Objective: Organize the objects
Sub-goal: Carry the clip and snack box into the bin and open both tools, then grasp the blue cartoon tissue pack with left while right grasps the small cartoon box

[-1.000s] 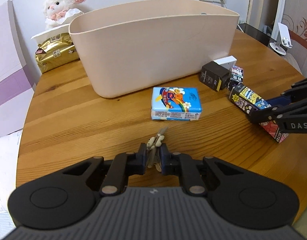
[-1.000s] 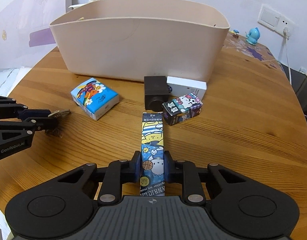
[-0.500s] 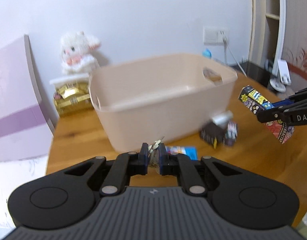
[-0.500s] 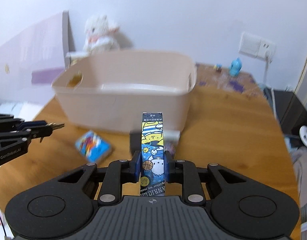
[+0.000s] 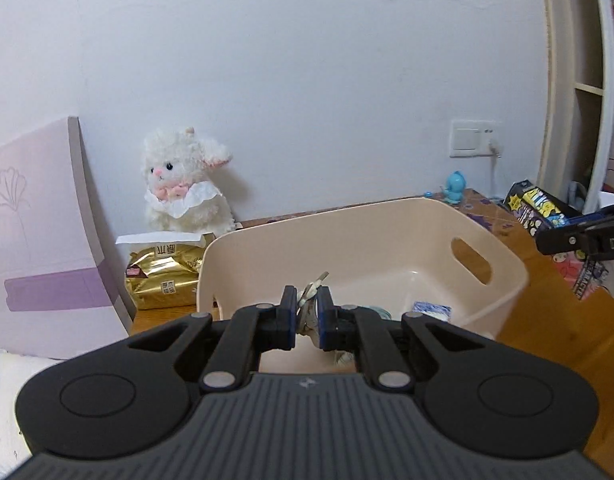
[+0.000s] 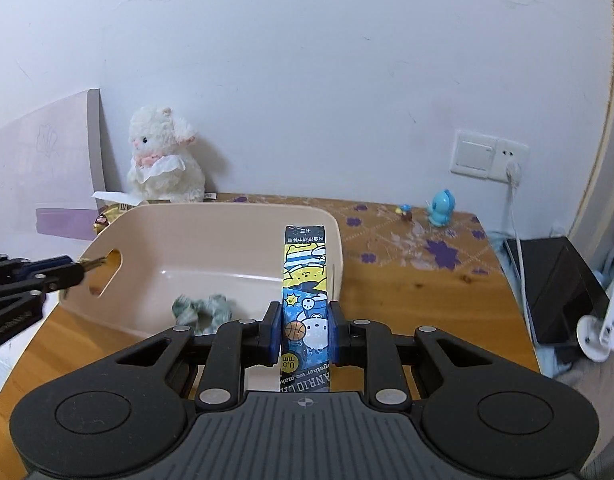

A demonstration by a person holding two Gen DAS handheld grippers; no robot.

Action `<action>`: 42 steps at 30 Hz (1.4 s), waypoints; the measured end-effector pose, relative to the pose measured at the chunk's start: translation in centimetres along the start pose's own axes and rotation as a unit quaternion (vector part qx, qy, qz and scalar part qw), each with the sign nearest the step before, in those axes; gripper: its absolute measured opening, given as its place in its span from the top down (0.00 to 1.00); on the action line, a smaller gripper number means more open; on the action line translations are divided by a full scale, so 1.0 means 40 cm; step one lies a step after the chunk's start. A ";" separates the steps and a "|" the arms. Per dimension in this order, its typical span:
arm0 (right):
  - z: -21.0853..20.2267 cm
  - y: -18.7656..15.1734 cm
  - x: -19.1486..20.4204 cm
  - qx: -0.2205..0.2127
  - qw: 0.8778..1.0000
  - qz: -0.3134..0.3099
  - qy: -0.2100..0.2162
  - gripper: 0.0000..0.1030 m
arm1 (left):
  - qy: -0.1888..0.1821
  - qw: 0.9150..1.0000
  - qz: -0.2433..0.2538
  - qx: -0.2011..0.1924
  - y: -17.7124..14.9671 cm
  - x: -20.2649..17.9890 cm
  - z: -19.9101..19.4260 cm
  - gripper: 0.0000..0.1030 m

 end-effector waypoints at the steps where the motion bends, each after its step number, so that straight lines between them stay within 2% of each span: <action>1: 0.009 0.006 0.003 0.000 1.000 -0.003 0.002 0.80 | 0.004 1.000 -0.001 0.004 0.004 -0.002 0.020 0.89; 11: 0.162 0.029 0.038 0.032 0.999 -0.016 0.009 0.80 | 0.041 0.996 -0.030 0.074 -0.005 0.003 0.192 0.89; 15: 0.212 0.022 0.035 0.051 0.999 -0.009 0.008 0.80 | 0.050 0.993 -0.038 0.100 -0.013 0.012 0.227 0.88; 18: 0.217 0.018 0.037 0.051 0.999 -0.006 0.013 0.80 | 0.050 0.993 -0.044 0.099 -0.013 0.014 0.221 0.87; 20: 0.214 0.017 0.041 0.050 0.999 -0.007 0.020 0.80 | 0.050 0.993 -0.045 0.094 -0.009 0.012 0.210 0.75; 22: 0.207 0.020 0.045 0.042 0.999 -0.011 0.025 0.62 | 0.053 0.994 -0.050 0.084 -0.003 0.015 0.192 0.39; 23: 0.199 0.020 0.043 0.040 0.999 -0.011 0.026 0.58 | 0.052 0.995 -0.052 0.074 0.001 0.015 0.177 0.31; 24: 0.192 0.020 0.042 0.037 0.999 -0.010 0.025 0.54 | 0.051 0.995 -0.051 0.067 0.003 0.013 0.163 0.28; 26: 0.167 0.013 0.041 0.031 0.999 -0.013 0.026 0.53 | 0.049 0.996 -0.047 0.060 0.003 0.008 0.133 0.27; 28: 0.141 0.001 0.039 0.027 0.999 -0.017 0.027 0.48 | 0.050 0.996 -0.043 0.054 -0.002 0.003 0.105 0.24; 32: 0.096 -0.039 0.026 0.026 0.999 -0.017 0.028 0.38 | 0.045 0.997 -0.039 0.049 -0.028 -0.009 0.055 0.24; 37: 0.064 -0.104 0.005 0.044 0.998 -0.023 0.032 0.29 | 0.034 0.997 -0.033 0.054 -0.076 -0.020 0.014 0.19; 42: 0.073 -0.173 0.002 0.073 0.996 -0.048 0.027 0.26 | 0.013 0.997 -0.025 0.076 -0.136 -0.042 0.001 0.19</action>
Point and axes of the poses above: each gripper's, at about its wrist camera, not at the fingertips, and z roughly the way its jaws point, x to its left, y to its top, the point moved 4 cm from there along z, roughly the way its jaws point, and after that the axes turned 3 degrees about x, right-handed, at the moved point
